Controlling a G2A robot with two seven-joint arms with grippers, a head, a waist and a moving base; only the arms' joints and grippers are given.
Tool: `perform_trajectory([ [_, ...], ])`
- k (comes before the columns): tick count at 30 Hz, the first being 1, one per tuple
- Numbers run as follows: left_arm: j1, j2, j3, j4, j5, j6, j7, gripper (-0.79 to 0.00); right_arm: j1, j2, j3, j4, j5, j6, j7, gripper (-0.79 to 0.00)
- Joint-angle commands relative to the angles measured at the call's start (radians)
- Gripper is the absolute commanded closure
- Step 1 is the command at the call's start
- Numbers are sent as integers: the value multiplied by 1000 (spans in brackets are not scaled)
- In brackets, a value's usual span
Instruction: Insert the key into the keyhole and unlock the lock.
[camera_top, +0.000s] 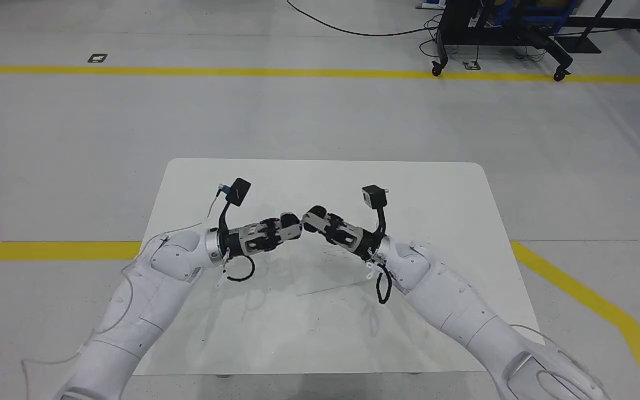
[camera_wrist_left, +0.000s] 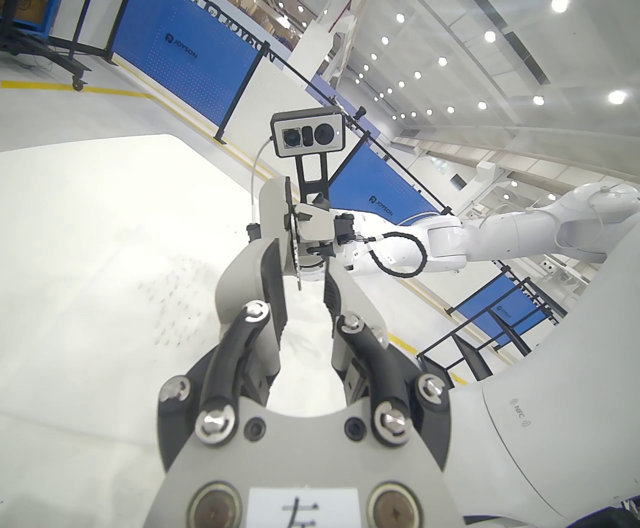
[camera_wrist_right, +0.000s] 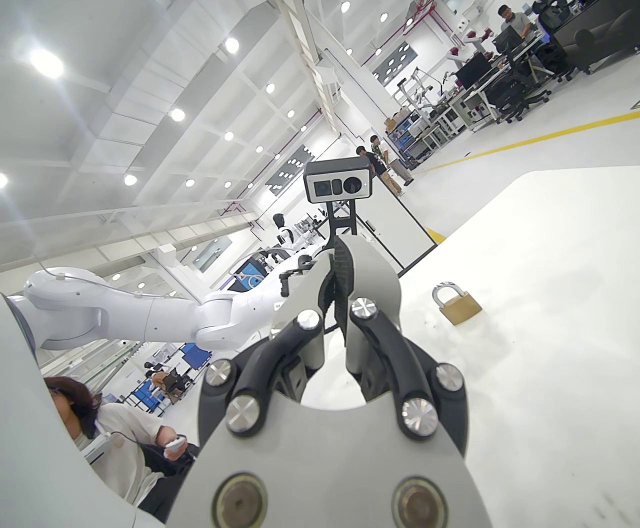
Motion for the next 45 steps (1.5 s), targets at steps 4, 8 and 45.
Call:
perform_trajectory([
  [4,-5,-7,3,17,21,0,39,0,-4,-5,13,8,-1,0,21,0],
  [8,-3,-11,2,21,32,0,59,0,-10,-9,25,11,-3,0,35,0],
  [45,-2,3,18,-59,130,135,-86,0,-42,104,184,-121,91,257,625,-339],
])
